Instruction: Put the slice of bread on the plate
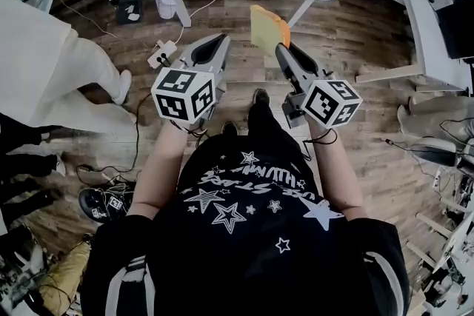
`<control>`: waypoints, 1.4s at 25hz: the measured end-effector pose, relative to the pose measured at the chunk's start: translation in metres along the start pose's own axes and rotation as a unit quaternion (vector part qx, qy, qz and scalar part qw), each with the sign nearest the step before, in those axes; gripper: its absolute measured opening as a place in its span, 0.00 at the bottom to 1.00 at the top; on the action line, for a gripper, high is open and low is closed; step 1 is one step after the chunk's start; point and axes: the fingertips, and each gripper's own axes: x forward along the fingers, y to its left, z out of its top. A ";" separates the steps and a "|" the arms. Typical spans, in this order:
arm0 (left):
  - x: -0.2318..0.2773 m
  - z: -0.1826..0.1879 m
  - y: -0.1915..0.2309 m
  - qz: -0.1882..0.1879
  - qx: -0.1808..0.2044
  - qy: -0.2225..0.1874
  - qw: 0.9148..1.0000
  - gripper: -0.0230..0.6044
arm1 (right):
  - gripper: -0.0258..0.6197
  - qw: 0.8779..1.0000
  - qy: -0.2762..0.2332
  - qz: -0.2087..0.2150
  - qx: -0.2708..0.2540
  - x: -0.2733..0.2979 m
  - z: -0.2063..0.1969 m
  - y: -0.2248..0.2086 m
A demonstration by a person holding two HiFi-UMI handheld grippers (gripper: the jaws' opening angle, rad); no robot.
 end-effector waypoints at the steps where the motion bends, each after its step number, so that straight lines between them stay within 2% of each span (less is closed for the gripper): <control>1: -0.001 0.000 -0.001 -0.001 0.001 -0.001 1.000 0.05 | 0.19 1.000 -0.001 -0.002 -0.003 -0.002 0.000 0.001; 7: 0.004 -0.003 -0.002 -0.002 -0.002 -0.002 1.000 0.05 | 0.19 1.000 0.009 -0.009 -0.009 -0.008 -0.001 -0.012; 13: 0.020 0.002 0.018 0.018 -0.005 -0.001 1.000 0.05 | 0.19 1.000 0.007 -0.003 -0.005 0.015 0.013 -0.037; 25: 0.118 0.042 0.060 0.027 0.010 0.004 1.000 0.05 | 0.19 1.000 -0.004 0.004 0.007 0.086 0.074 -0.124; 35: 0.181 0.074 0.108 0.067 0.000 0.008 0.998 0.05 | 0.19 0.999 0.018 0.025 0.022 0.158 0.113 -0.187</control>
